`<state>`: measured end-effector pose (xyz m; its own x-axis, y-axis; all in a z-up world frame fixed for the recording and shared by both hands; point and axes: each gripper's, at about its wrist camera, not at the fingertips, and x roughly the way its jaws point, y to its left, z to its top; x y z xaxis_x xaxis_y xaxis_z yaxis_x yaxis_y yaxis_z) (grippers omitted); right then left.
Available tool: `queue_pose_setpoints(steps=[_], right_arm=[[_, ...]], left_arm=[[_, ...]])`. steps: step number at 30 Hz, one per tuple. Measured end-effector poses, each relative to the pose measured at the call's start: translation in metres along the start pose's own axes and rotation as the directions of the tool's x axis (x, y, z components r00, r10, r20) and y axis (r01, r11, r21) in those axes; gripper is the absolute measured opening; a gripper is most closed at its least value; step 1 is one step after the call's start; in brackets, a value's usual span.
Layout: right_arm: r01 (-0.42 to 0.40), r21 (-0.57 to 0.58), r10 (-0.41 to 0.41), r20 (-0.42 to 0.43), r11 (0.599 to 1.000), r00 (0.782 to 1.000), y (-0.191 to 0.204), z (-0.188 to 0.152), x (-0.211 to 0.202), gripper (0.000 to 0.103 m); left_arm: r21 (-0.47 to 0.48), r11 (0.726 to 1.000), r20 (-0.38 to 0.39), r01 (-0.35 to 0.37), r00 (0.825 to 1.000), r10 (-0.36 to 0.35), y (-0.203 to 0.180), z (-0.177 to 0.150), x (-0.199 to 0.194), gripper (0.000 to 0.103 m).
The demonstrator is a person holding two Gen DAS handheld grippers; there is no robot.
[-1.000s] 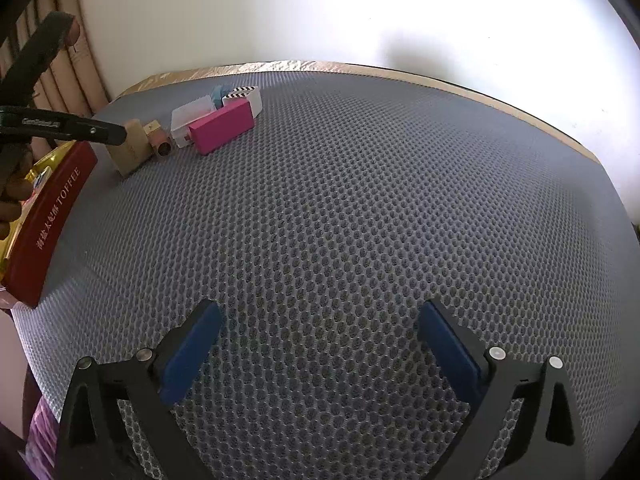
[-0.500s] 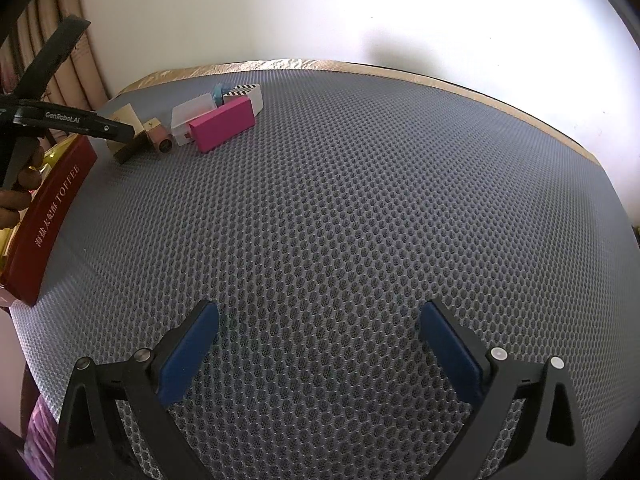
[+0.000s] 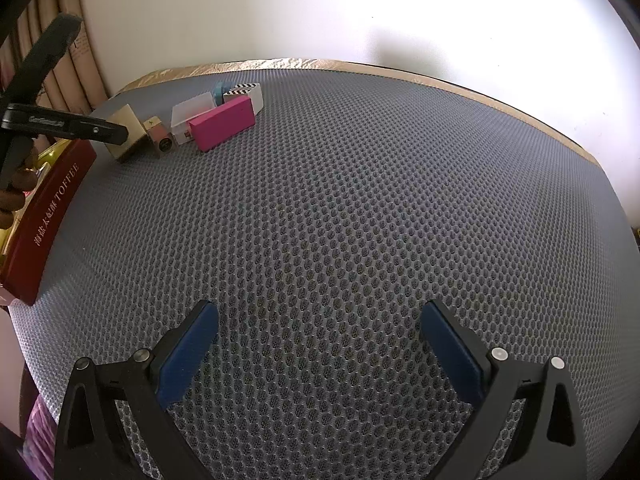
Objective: Organize rigid objects
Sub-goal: 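Move the left tool to the brown paper box beside the items, then grasp the brown paper box with the left gripper and lift it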
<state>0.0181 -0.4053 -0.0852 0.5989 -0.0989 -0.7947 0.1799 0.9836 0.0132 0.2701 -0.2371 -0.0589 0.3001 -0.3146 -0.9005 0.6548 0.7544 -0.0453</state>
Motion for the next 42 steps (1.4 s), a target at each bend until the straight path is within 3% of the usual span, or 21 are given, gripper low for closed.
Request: queue_pose_setpoints(steps=[7,12,16,23,24,25,28,32,37,42], right_arm=[[0.0,-0.002,0.0,-0.001,1.0,1.0,0.0,0.0,0.0,0.102],[0.002,-0.004,-0.002,-0.002,1.0,1.0,0.0,0.0,0.0,0.102],[0.002,-0.005,-0.002,-0.002,1.0,1.0,-0.001,0.0,0.0,0.102],[0.002,-0.006,-0.002,-0.002,1.0,1.0,-0.001,0.0,0.0,0.102],[0.001,-0.007,-0.001,-0.003,1.0,1.0,-0.001,0.0,0.0,0.102],[0.002,-0.008,-0.002,-0.003,1.0,1.0,-0.002,0.0,0.0,0.102],[0.0,-0.001,0.0,-0.001,1.0,1.0,-0.002,0.0,0.0,0.102],[-0.018,0.0,0.018,-0.005,1.0,1.0,-0.004,0.005,-0.001,0.1],[-0.12,0.059,0.121,-0.01,0.991,0.993,-0.003,0.038,0.002,0.098],[-0.247,0.178,0.254,-0.021,0.953,0.967,0.002,0.093,0.013,0.094]], left_arm=[[-0.028,0.999,-0.002,-0.03,1.0,0.03,0.005,0.003,-0.005,0.07],[-0.058,0.997,-0.028,0.044,0.999,-0.045,0.005,0.008,0.0,0.07],[-0.014,0.999,-0.03,0.043,0.999,-0.044,-0.004,0.009,0.002,0.07],[0.026,1.0,-0.121,0.005,0.993,-0.002,-0.009,0.011,0.029,0.07],[0.011,1.0,-0.135,-0.004,0.991,0.005,-0.007,0.01,0.034,0.066],[-0.031,0.999,-0.145,-0.016,0.989,0.011,-0.004,0.007,0.038,0.05],[-0.125,0.992,-0.066,0.022,0.997,-0.031,-0.002,-0.002,0.023,0.049],[-0.232,0.973,0.018,0.008,1.0,-0.004,-0.011,-0.024,-0.014,0.049],[-0.279,0.96,0.109,0.024,0.994,0.007,-0.041,-0.064,-0.057,0.049],[-0.298,0.955,0.176,0.0,0.983,0.055,-0.058,-0.101,-0.09,0.05]])
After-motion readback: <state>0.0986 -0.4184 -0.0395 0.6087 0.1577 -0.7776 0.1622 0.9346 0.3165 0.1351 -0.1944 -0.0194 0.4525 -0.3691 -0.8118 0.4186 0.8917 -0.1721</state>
